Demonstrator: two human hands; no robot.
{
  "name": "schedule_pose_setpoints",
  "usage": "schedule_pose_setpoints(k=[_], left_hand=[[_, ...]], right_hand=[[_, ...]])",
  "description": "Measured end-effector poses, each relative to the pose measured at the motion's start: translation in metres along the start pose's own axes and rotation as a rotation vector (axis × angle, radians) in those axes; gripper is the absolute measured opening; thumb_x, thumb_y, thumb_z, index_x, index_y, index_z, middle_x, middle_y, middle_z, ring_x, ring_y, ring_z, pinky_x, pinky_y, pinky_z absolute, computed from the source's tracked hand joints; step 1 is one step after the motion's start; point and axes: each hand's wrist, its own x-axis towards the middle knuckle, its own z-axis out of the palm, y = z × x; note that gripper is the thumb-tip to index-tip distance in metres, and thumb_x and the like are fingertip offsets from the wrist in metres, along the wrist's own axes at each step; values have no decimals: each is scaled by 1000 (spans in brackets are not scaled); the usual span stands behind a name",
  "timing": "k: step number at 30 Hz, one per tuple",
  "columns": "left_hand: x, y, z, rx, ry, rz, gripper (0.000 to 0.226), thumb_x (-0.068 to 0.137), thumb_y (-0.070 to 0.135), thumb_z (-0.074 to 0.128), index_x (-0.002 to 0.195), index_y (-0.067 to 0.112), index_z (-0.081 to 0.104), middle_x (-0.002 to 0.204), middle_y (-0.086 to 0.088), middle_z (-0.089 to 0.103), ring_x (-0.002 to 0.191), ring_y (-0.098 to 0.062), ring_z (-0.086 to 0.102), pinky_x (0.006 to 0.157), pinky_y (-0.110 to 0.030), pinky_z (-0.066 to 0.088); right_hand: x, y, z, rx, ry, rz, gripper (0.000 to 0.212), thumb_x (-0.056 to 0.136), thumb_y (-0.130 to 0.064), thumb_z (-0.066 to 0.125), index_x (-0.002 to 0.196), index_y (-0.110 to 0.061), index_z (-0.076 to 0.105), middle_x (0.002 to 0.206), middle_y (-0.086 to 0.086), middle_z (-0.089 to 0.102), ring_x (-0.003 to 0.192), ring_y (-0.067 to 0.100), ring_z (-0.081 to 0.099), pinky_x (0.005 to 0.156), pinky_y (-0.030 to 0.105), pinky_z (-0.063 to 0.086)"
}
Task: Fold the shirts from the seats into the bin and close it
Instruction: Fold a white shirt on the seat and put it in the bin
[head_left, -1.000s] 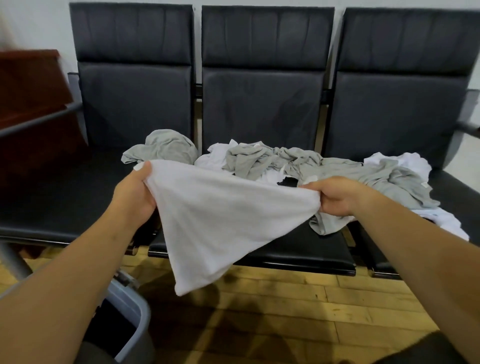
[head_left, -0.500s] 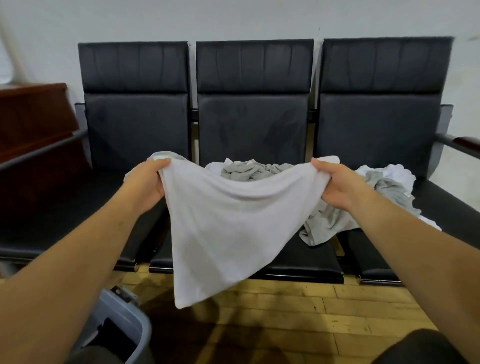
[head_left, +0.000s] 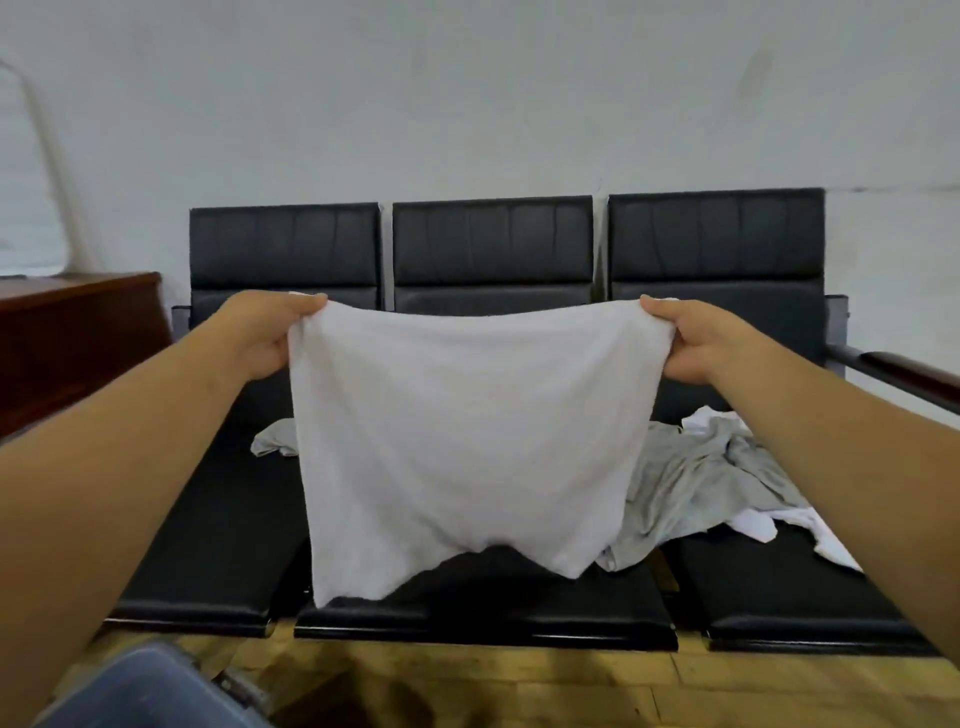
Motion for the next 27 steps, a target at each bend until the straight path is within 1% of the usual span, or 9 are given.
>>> schedule_pose_setpoints(k=[2, 4, 7, 12, 16, 19, 23, 25, 27], left_hand=[[-1, 4, 1, -79, -9, 5, 14, 96, 6, 60, 107, 3, 68, 115, -10, 69, 94, -21, 70, 73, -32, 56], [-5, 4, 0, -134, -34, -1, 19, 98, 4, 55, 115, 2, 64, 115, -11, 68, 93, -20, 69, 72, -31, 57], [-10, -1, -4, -127, -35, 2, 26, 98, 4, 56, 123, -1, 61, 118, -13, 68, 98, -22, 69, 75, -32, 57], [-9, -14, -19, 136, 65, 6, 37, 92, 12, 71, 127, 4, 61, 116, -13, 69, 100, -27, 68, 73, -37, 56], [-8, -22, -25, 284, 97, 32, 20, 92, 10, 70, 111, 5, 63, 106, -11, 66, 91, -22, 66, 67, -33, 55], [-7, -29, -25, 318, 123, 108, 23, 94, 8, 68, 114, 11, 58, 100, -7, 61, 86, -21, 65, 64, -31, 53], [1, -38, -27, 318, 24, 114, 9, 92, 6, 68, 100, 10, 70, 108, -9, 67, 96, -19, 65, 86, -35, 55], [8, -40, -28, 439, -29, 133, 21, 87, 5, 74, 107, 11, 70, 111, -8, 67, 102, -21, 64, 93, -35, 52], [18, -41, -26, 688, -23, 189, 32, 86, 5, 75, 117, 10, 70, 111, -5, 65, 103, -21, 60, 91, -33, 45]], right_hand=[[1, -3, -1, 17, -60, -24, 20, 100, -11, 53, 115, -1, 62, 99, 13, 76, 85, 25, 75, 67, 43, 61], [-3, -2, -1, -120, -78, -44, 23, 102, -14, 51, 122, -6, 59, 110, 13, 72, 96, 28, 71, 71, 51, 55], [-3, 3, -4, -356, 17, -55, 19, 101, -14, 55, 119, -11, 59, 105, 9, 68, 90, 24, 66, 65, 45, 54], [0, 3, -4, -313, 60, 46, 11, 92, -9, 69, 98, -1, 65, 98, 13, 69, 81, 22, 67, 51, 33, 59], [13, 8, -6, -316, 134, -56, 19, 88, -8, 73, 104, -1, 64, 101, 13, 67, 84, 23, 67, 60, 36, 56], [22, 12, -10, -265, 116, -69, 20, 89, -10, 72, 106, -3, 63, 105, 14, 68, 90, 22, 69, 64, 34, 58], [32, 15, -14, -332, -12, -58, 26, 92, 4, 63, 118, 5, 61, 114, 17, 67, 95, 24, 67, 63, 28, 62], [44, 16, -15, -462, 11, -89, 29, 91, 12, 59, 119, 6, 62, 119, 20, 64, 101, 27, 65, 76, 31, 61], [60, 17, -16, -639, 83, -162, 22, 88, 12, 64, 108, 4, 67, 117, 21, 64, 106, 31, 64, 87, 39, 57]])
